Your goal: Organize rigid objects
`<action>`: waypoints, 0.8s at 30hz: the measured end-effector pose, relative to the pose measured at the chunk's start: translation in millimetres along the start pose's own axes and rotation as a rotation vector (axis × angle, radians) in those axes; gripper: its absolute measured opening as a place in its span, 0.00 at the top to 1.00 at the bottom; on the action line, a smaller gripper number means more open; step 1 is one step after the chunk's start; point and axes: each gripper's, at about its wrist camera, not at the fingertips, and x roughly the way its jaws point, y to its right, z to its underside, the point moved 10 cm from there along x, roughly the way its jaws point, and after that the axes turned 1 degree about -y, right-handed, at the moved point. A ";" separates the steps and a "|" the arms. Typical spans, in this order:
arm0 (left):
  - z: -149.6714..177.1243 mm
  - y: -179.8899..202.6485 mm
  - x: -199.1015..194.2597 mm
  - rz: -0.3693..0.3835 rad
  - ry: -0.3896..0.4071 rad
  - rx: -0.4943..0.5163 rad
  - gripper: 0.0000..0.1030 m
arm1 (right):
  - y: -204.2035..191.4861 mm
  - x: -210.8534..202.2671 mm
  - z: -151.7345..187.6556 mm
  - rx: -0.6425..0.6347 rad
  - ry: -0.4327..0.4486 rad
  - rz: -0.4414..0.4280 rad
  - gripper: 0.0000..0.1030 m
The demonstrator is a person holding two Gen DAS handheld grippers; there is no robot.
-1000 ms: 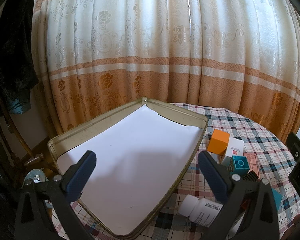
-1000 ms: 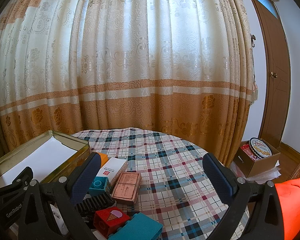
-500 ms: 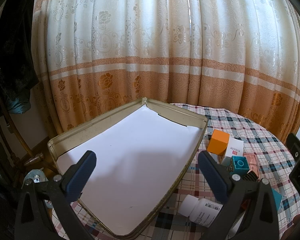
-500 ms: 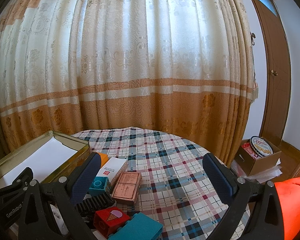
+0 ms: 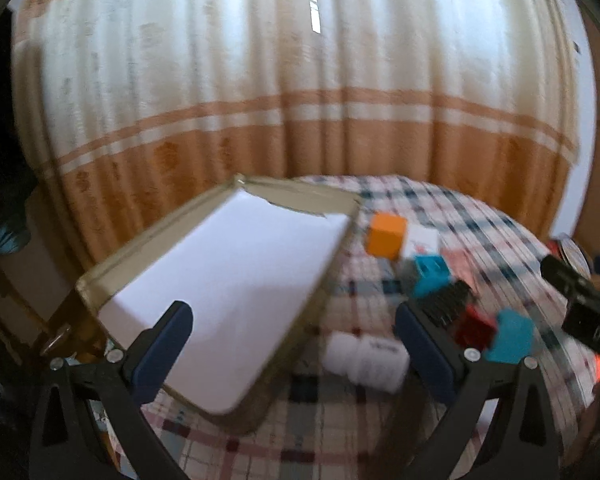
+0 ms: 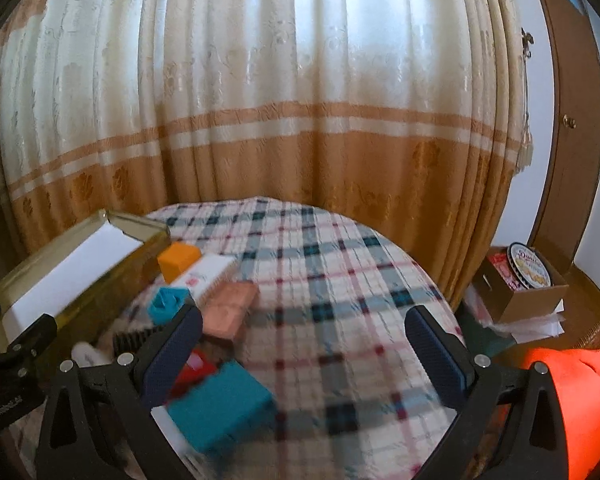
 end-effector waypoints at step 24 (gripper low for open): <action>62.1 55.2 -6.2 0.287 -0.320 0.109 0.29 | 1.3 -12.8 27.0 -0.034 -0.074 -0.133 0.25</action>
